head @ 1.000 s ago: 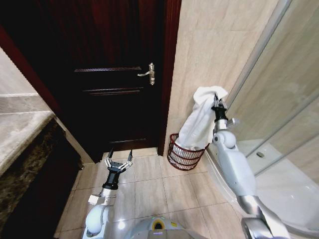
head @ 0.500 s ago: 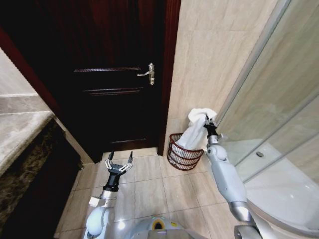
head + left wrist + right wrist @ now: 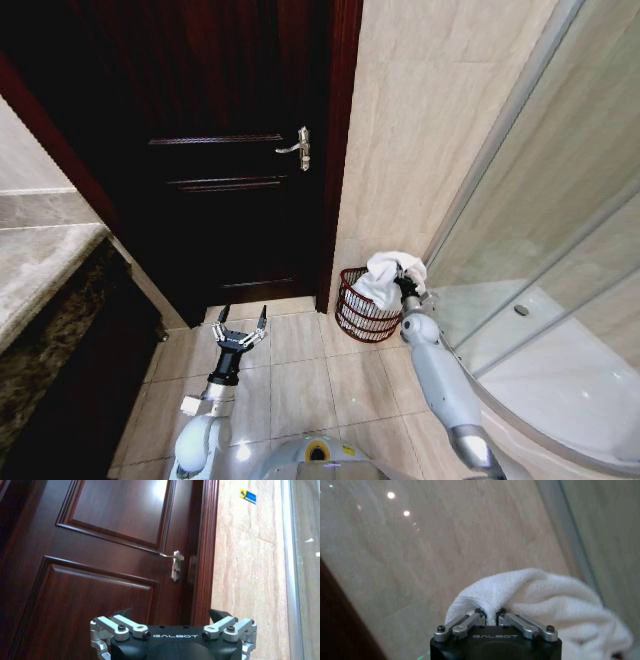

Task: Discard the used towel into the hamper.

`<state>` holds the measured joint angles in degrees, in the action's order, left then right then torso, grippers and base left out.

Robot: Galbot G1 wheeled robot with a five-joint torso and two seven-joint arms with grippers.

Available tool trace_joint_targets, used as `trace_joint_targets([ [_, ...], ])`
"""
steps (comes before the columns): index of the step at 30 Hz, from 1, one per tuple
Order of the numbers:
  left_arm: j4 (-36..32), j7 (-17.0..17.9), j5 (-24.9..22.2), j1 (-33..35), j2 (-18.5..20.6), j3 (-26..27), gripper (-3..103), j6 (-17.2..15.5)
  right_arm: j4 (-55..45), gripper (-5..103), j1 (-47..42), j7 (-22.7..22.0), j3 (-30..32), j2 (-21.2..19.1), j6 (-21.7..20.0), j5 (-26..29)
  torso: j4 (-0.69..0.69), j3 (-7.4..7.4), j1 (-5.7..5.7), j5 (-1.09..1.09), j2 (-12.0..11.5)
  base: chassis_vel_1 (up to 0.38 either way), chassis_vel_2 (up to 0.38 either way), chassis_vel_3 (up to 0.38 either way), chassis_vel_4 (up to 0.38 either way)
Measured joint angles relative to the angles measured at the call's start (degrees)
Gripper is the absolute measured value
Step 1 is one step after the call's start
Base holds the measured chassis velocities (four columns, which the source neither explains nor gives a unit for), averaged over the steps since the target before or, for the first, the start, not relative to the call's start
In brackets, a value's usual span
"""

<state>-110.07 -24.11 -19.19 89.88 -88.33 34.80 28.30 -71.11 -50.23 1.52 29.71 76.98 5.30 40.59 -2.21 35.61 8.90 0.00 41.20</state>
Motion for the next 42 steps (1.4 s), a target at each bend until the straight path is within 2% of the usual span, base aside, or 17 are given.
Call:
trace_joint_targets([
  [4, 0.08, -0.02, 0.12, -0.14, -0.07, -0.08, 100, 0.00, -1.35, 10, -0.21, 0.54, -0.32, 0.70, -5.50, 2.68, 0.00, 0.00, 0.00, 0.01, 0.00, 0.000, 0.000, 0.000, 0.000],
  [7, -0.07, -0.01, 0.03, -0.07, -0.03, 0.06, 100, -0.03, -1.65, 10, 1.23, -5.29, -0.12, 1.84, -13.54, 4.82, -0.01, 0.01, 0.00, -0.01, 0.00, 0.000, 0.000, 0.000, 0.000],
  [11, -0.12, -0.01, -0.28, -0.06, 0.16, 0.27, 100, -0.05, -1.64, 10, 2.22, -8.34, 0.51, 1.92, -16.68, 6.45, -0.01, 0.00, 0.00, 0.02, 0.00, 0.000, 0.000, 0.000, 0.000],
  [17, -0.12, -0.02, -0.69, 0.08, 0.19, 0.34, 100, -0.05, -3.98, 10, 2.34, -12.90, 1.65, 0.79, -25.46, 9.40, -0.01, 0.01, 0.00, 0.00, 0.00, 0.000, 0.000, 0.000, 0.000],
  [19, -0.12, -0.02, -0.78, 0.06, 0.21, 0.32, 100, -0.05, -4.49, 7, 1.61, -12.30, 1.65, 0.43, -25.46, 7.82, -0.01, 0.00, 0.00, 0.00, 0.00, 0.000, 0.000, 0.000, 0.000],
  [21, -0.08, -0.02, -0.90, -0.18, 0.33, 0.32, 100, -0.08, -5.94, 17, -0.55, -9.63, 1.46, -0.28, -22.81, 2.91, -0.01, 0.01, 0.01, -0.01, 0.00, 0.000, 0.000, 0.000, 0.000],
  [23, -0.03, -0.02, -0.95, -0.25, 0.35, 0.31, 100, -0.10, -6.46, 17, -1.17, -9.23, 1.37, -0.43, -21.80, 1.61, -0.01, 0.01, 0.00, -0.01, 0.00, 0.000, 0.000, 0.000, 0.000],
  [24, 0.29, -0.03, -1.08, -0.50, 0.39, 0.28, 100, -0.18, -9.11, 28, -3.86, -7.90, 1.22, -0.70, -18.18, -3.40, 0.00, 0.01, 0.00, 0.00, 0.00, 0.000, 0.000, 0.000, 0.000],
  [27, 0.70, -0.05, -1.09, -0.75, 0.34, 0.12, 100, -0.19, -13.93, 38, -7.37, -6.32, 1.55, -0.74, -15.57, -7.71, 0.00, 0.01, 0.00, -0.01, 0.00, 0.000, 0.000, 0.000, 0.000],
  [29, 0.84, -0.05, -1.09, -0.86, 0.31, 0.03, 100, -0.20, -16.02, 38, -8.82, -5.64, 1.80, -0.74, -14.62, -9.50, 0.00, 0.00, 0.00, 0.02, 0.00, 0.000, 0.000, 0.000, 0.000],
  [30, 0.97, -0.05, -1.10, -1.03, 0.27, -0.09, 100, -0.21, -18.89, 49, -10.83, -4.58, 2.28, -0.68, -13.05, -11.83, 0.00, 0.00, 0.00, 0.01, 0.00, 0.000, 0.000, 0.000, 0.000],
  [31, 1.01, -0.06, -1.11, -1.12, 0.26, -0.16, 100, -0.22, -20.35, 49, -11.80, -4.23, 2.53, -0.62, -12.56, -12.65, 0.01, 0.00, 0.00, -0.01, 0.00, 0.000, 0.000, 0.000, 0.000],
  [32, 1.01, -0.06, -1.11, -1.12, 0.26, -0.16, 100, -0.22, -20.35, 49, -11.80, -4.23, 2.53, -0.62, -12.56, -12.65, 0.01, 0.00, 0.00, -0.01, 0.00, 0.000, 0.000, 0.000, 0.000],
  [33, 1.04, -0.07, -1.13, -1.25, 0.27, -0.19, 100, -0.25, -22.89, 60, -13.38, -4.11, 2.94, -0.54, -12.27, -13.03, 0.00, 0.00, 0.00, 0.00, 0.00, 0.000, 0.000, 0.000, 0.000],
  [36, 1.04, -0.08, -1.38, -1.33, 0.37, -0.19, 100, -0.30, -25.78, 66, -15.62, -4.14, 3.35, -0.59, -12.34, -12.74, 0.00, 0.00, 0.00, 0.00, 0.00, 0.000, 0.000, 0.000, 0.000],
  [37, 1.04, -0.07, -1.54, -1.36, 0.48, -0.18, 100, -0.31, -27.99, 77, -17.53, -4.19, 3.78, -0.81, -12.84, -12.07, 0.00, 0.00, 0.00, 0.00, 0.00, 0.000, 0.000, 0.000, 0.000],
  [42, 1.32, -0.08, -1.89, -1.46, 0.62, -0.21, 100, -0.26, -30.94, 92, -22.47, -4.80, 5.07, -1.23, -14.51, -10.20, 0.00, 0.00, 0.00, 0.00, 0.00, 0.000, 0.000, 0.000, 0.000],
])
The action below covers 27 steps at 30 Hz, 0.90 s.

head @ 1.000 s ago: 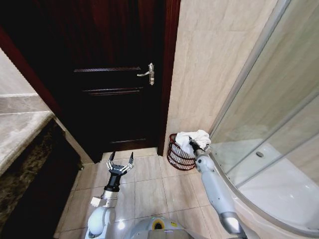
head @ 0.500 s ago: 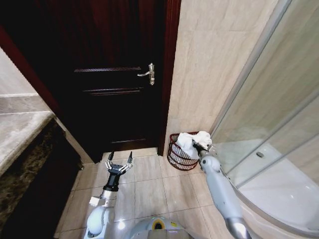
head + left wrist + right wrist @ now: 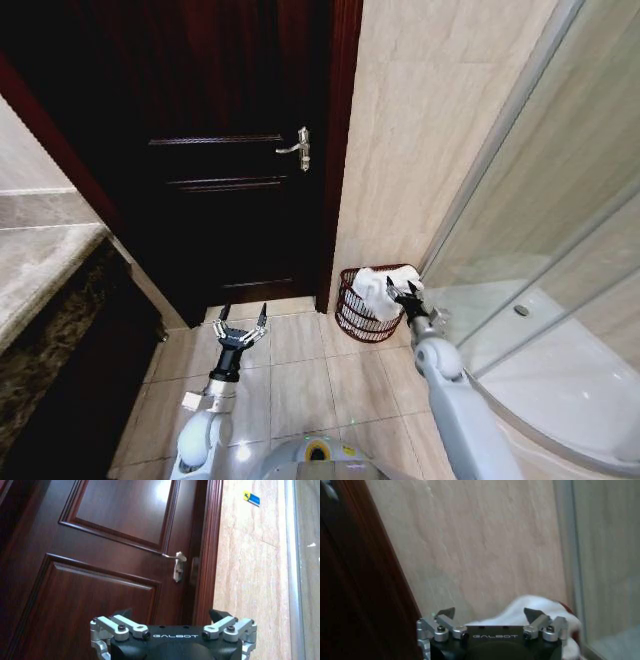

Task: Discard the used towel into the hamper.

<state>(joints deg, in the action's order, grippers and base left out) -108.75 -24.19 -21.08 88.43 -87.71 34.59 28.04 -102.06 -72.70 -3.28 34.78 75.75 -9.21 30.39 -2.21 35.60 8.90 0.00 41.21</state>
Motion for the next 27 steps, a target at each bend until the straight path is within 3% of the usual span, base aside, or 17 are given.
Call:
trace_joint_targets([
  [4, 0.14, 0.00, -0.29, -0.08, 0.03, -0.11, 100, 0.04, -1.53, 100, -3.87, 0.95, 1.23, 1.06, 3.40, -0.88, 0.00, 0.00, 0.00, -0.01, 0.00, 0.000, 0.000, 0.000, 0.000],
  [10, 0.45, 0.01, -0.66, -0.26, 0.14, -0.11, 100, 0.05, -5.78, 100, -10.16, 5.91, 3.49, 5.87, 12.71, -8.31, 0.00, 0.00, 0.00, 0.01, 0.00, 0.000, 0.000, 0.000, 0.000],
  [13, 0.54, 0.00, -0.68, -0.39, 0.20, -0.24, 100, 0.05, -6.47, 100, -11.08, 7.16, 3.97, 6.72, 14.35, -9.61, 0.00, 0.00, 0.00, 0.01, 0.00, 0.000, 0.000, 0.000, 0.000],
  [27, 0.64, -0.06, -0.71, -0.56, 0.33, -0.31, 100, 0.09, -6.34, 100, -10.96, 7.39, 3.91, 7.20, 14.74, -10.32, 0.00, 0.01, 0.00, 0.01, 0.00, -0.035, 0.035, 0.037, -0.040],
])
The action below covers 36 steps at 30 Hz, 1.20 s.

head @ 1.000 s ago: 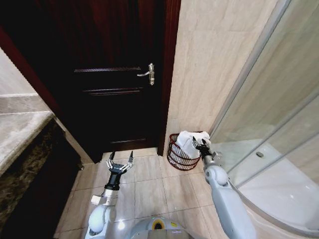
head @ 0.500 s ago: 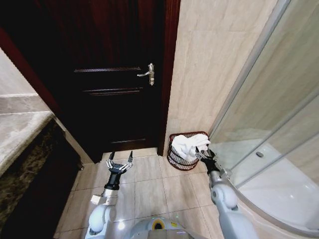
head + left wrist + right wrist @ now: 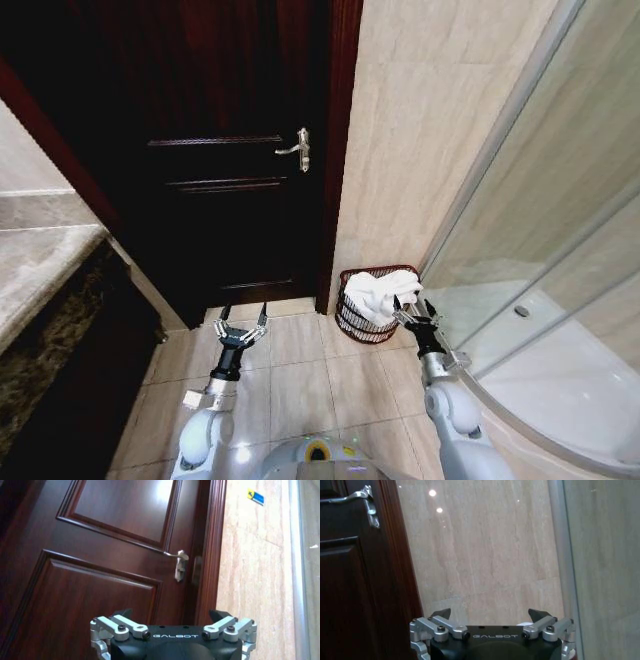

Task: Discard the used towel into the hamper.

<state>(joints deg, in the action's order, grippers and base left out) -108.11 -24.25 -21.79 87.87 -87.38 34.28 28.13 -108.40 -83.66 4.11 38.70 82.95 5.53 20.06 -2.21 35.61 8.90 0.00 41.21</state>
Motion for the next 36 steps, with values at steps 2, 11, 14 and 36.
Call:
trace_joint_targets([
  [2, 0.01, -0.02, 0.00, 0.00, -0.03, -0.04, 100, 0.02, 0.00, 100, 0.02, 0.00, -0.15, 0.13, -0.15, -0.21, -0.01, 0.00, 0.01, -0.02, 0.00, -0.112, 0.119, 0.119, -0.126],
  [11, 0.20, -0.05, -0.02, -0.24, 0.07, 0.04, 100, 0.12, -3.03, 100, -0.52, -3.58, -1.39, -0.37, -7.41, 1.05, 0.00, 0.01, 0.03, 0.02, -0.02, -0.070, 0.079, 0.084, -0.073],
  [14, 0.32, -0.05, -0.30, -0.10, 0.16, 0.38, 100, 0.30, -8.04, 100, -1.30, -12.83, -2.19, -2.31, -20.91, 3.73, -0.01, 0.00, 0.00, 0.01, -0.01, 0.000, 0.000, 0.000, 0.000],
  [36, 1.61, 0.04, -0.96, -0.85, 0.44, 0.99, 100, 0.72, -2.67, 100, 8.05, -20.38, -4.18, -8.69, -44.03, 18.64, -0.01, 0.00, 0.00, -0.01, -0.01, 0.000, 0.000, 0.000, 0.000],
])
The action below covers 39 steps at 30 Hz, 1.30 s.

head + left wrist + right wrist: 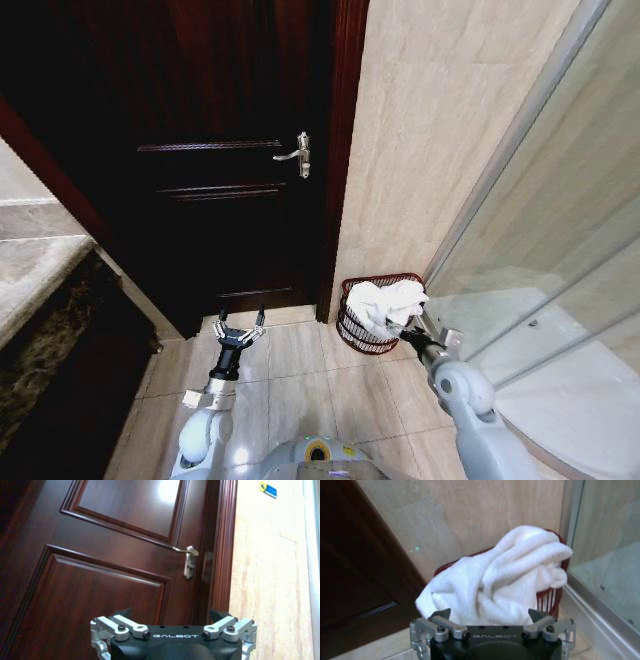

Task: Discard the used towel into the hamper.

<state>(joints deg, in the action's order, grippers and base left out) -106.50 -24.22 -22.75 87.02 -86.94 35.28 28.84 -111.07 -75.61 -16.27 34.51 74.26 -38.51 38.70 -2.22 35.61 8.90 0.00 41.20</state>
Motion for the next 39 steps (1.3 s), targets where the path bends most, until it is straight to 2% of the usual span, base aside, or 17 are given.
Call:
trace_joint_targets([
  [6, 0.64, 0.10, -0.07, -0.31, -0.13, 0.37, 100, 0.00, 7.98, 100, 5.95, 0.05, -2.64, -2.27, 3.16, -3.44, 0.00, 0.00, 0.00, 0.01, 0.00, 0.000, 0.000, 0.000, 0.000],
  [20, 0.31, 0.43, -0.31, -0.55, 0.04, 1.19, 100, -0.18, 24.83, 100, 19.04, 0.42, -6.01, -3.96, 3.90, -2.39, 0.01, 0.01, 0.00, 0.00, 0.00, 0.000, 0.000, 0.000, 0.000],
  [23, -0.18, 0.50, -0.28, -0.29, -0.07, 1.29, 100, -0.21, 31.64, 100, 24.16, 0.41, -7.63, -4.73, 2.62, -1.05, 0.00, 0.01, 0.01, -0.01, 0.00, 0.000, 0.000, 0.000, 0.000],
  [24, -0.18, 0.50, -0.28, -0.29, -0.07, 1.29, 100, -0.21, 31.64, 100, 24.16, 0.41, -7.63, -4.73, 2.62, -1.05, 0.00, 0.01, 0.01, -0.01, 0.00, 0.000, 0.000, 0.000, 0.000],
  [28, -0.31, 0.57, -0.12, -0.14, -0.27, 1.33, 100, -0.21, 37.23, 100, 29.60, 0.42, -9.57, -5.25, -1.62, 2.42, 0.00, 0.00, 0.01, 0.00, 0.01, 0.000, 0.000, 0.000, 0.000],
  [31, -0.45, 0.62, -0.06, -0.05, -0.37, 1.30, 100, -0.21, 39.67, 100, 31.33, 0.72, -10.44, -5.12, -2.79, 2.91, 0.01, 0.00, 0.00, 0.02, 0.01, 0.000, 0.000, 0.000, 0.000],
  [39, -1.14, 1.08, -0.01, 0.42, -0.12, 1.50, 100, -0.25, 45.27, 100, 33.50, 1.52, -13.46, -4.58, -3.37, 2.80, 0.00, -0.01, 0.00, 0.01, 0.01, 0.000, 0.000, 0.000, 0.000],
])
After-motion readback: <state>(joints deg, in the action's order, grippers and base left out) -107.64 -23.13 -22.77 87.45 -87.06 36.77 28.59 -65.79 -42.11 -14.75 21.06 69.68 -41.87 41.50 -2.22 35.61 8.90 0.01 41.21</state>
